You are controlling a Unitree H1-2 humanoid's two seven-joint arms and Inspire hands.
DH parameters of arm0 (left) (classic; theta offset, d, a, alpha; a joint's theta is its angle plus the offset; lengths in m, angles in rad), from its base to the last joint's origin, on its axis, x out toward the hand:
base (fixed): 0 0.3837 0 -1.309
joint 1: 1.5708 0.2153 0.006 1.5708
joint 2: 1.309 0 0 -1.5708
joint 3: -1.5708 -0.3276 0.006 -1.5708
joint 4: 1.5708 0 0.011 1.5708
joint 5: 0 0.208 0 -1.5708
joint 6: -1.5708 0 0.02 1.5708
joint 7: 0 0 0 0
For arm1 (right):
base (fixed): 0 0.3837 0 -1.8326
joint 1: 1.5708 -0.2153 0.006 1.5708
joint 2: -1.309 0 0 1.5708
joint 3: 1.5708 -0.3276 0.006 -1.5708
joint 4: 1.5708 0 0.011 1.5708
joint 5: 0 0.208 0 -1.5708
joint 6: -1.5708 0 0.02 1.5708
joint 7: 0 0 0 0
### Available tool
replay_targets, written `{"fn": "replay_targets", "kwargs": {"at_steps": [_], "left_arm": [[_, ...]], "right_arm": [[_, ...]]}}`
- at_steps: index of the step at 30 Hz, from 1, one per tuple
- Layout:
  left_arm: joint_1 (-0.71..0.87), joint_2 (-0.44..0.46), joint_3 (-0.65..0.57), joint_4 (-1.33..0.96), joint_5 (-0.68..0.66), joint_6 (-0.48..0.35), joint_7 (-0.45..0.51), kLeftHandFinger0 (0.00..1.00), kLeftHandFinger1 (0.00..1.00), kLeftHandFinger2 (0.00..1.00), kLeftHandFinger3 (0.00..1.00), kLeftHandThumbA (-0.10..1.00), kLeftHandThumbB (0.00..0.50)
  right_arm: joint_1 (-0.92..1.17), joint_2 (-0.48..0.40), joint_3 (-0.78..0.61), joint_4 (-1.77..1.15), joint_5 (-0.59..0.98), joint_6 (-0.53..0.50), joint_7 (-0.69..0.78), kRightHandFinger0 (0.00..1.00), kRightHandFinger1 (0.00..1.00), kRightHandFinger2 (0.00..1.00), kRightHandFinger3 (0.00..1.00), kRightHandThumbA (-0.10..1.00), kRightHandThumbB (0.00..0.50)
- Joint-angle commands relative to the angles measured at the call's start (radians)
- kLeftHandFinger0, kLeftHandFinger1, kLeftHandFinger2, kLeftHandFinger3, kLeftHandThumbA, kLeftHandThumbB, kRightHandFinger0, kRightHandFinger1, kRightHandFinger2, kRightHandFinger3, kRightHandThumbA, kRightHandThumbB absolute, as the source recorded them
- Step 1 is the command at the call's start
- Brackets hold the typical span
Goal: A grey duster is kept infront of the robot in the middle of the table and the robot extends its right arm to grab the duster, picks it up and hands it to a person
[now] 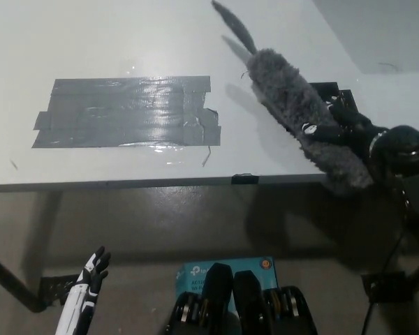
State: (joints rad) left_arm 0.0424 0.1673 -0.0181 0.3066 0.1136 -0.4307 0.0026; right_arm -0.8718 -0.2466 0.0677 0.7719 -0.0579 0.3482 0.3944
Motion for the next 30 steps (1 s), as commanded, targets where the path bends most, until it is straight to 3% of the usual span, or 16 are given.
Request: {"fn": "replay_targets", "kwargs": {"at_steps": [1,7,11,21,28,30], "left_arm": [[-0.017,0.018,-0.002,-0.011,0.009,-0.039,0.018,1.00,1.00,1.00,1.00,1.00,0.396],[-0.019,0.015,0.002,-0.015,0.009,-0.039,0.015,1.00,1.00,1.00,1.00,1.00,0.389],[-0.023,0.016,0.000,-0.013,0.005,-0.039,0.010,1.00,1.00,1.00,1.00,1.00,0.400],[-0.027,0.019,0.000,-0.013,0.008,-0.039,0.011,1.00,1.00,1.00,1.00,1.00,0.406],[-0.026,0.016,0.001,-0.015,0.006,-0.039,0.013,1.00,1.00,1.00,1.00,1.00,0.407],[-0.026,0.018,0.001,-0.018,0.011,-0.039,0.015,1.00,1.00,1.00,1.00,1.00,0.407]], "right_arm": [[0.175,0.029,0.032,-0.534,1.045,0.122,-0.210,0.00,0.32,0.89,1.00,-0.10,0.203],[0.216,0.045,0.051,-0.633,1.169,0.122,-0.281,0.00,0.39,0.92,1.00,-0.10,0.176],[0.249,0.070,0.051,-0.688,1.243,0.122,-0.354,0.00,0.39,0.91,1.00,-0.10,0.178],[0.318,0.191,0.016,-0.772,1.328,0.122,-0.450,0.00,0.39,0.84,1.00,-0.10,0.094],[0.350,0.244,-0.005,-0.792,1.343,0.122,-0.444,0.00,0.42,0.84,1.00,-0.10,0.130],[0.353,0.260,-0.014,-0.798,1.354,0.122,-0.466,0.00,0.41,0.84,1.00,-0.10,0.116]]}}
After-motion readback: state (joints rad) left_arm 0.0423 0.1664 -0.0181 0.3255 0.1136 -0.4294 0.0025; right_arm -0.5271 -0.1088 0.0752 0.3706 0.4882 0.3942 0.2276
